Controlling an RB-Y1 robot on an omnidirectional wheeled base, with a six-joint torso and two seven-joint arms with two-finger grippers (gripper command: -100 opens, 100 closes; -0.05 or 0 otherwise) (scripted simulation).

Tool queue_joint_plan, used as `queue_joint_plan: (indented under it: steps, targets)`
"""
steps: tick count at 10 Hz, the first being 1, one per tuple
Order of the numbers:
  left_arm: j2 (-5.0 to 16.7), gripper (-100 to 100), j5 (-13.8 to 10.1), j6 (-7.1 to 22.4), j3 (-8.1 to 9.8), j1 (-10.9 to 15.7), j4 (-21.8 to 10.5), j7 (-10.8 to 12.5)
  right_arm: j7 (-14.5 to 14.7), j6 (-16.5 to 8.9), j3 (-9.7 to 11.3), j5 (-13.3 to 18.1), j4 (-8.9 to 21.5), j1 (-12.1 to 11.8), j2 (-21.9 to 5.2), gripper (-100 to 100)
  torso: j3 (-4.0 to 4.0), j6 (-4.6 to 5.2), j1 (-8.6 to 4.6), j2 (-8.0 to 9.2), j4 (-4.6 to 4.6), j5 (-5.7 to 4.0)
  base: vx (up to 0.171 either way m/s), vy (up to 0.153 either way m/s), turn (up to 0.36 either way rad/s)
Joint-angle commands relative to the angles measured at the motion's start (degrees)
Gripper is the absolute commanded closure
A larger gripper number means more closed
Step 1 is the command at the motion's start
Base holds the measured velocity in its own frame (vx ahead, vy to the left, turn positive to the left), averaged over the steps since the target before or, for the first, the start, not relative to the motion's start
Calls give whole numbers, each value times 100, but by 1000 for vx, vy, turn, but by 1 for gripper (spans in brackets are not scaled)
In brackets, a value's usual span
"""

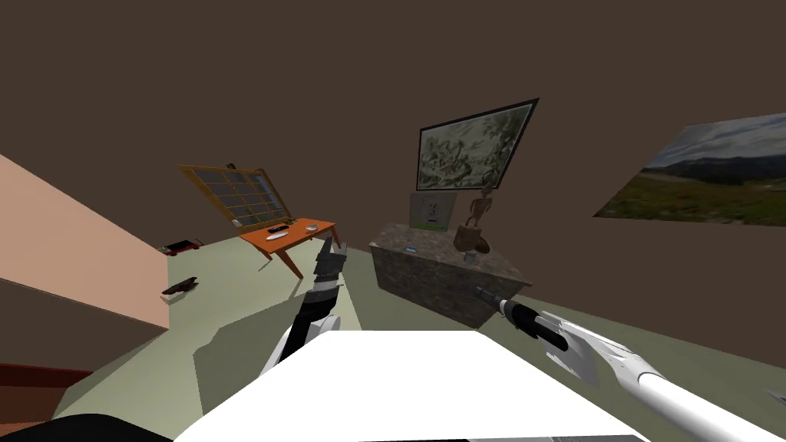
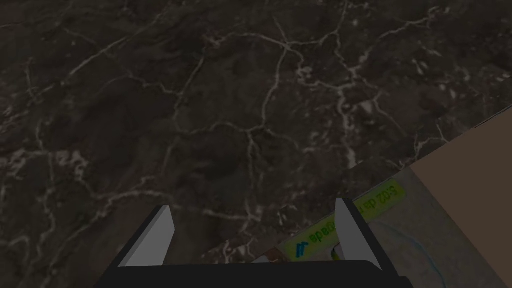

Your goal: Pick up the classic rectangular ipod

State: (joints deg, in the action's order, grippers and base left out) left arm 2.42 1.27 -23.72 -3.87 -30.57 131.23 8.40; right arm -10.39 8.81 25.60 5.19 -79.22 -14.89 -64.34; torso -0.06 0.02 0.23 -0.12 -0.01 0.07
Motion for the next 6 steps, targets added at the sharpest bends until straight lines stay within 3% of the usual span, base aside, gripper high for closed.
queue_joint_plan:
  steps: [1,2,5,6]
  targets:
    - [0,0,0,0,0,0,0,0,-25,-64,52,-63,281,32,-234,-100,0,0,0,0,0,0,40,72,126]
    - [0,0,0,0,0,0,0,0,-25,-64,52,-63,281,32,-234,-100,0,-2,2,0,0,0,38,63,64]
    - [0,0,0,0,0,0,0,0,-17,-335,140,-199,874,73,-716,-100,-7,-2,11,-13,-2,2,74,100,180]
    - [0,0,0,0,-1,0,0,0,-17,-335,140,-199,874,73,-716,-100,-9,-2,17,-16,-3,3,68,86,66]
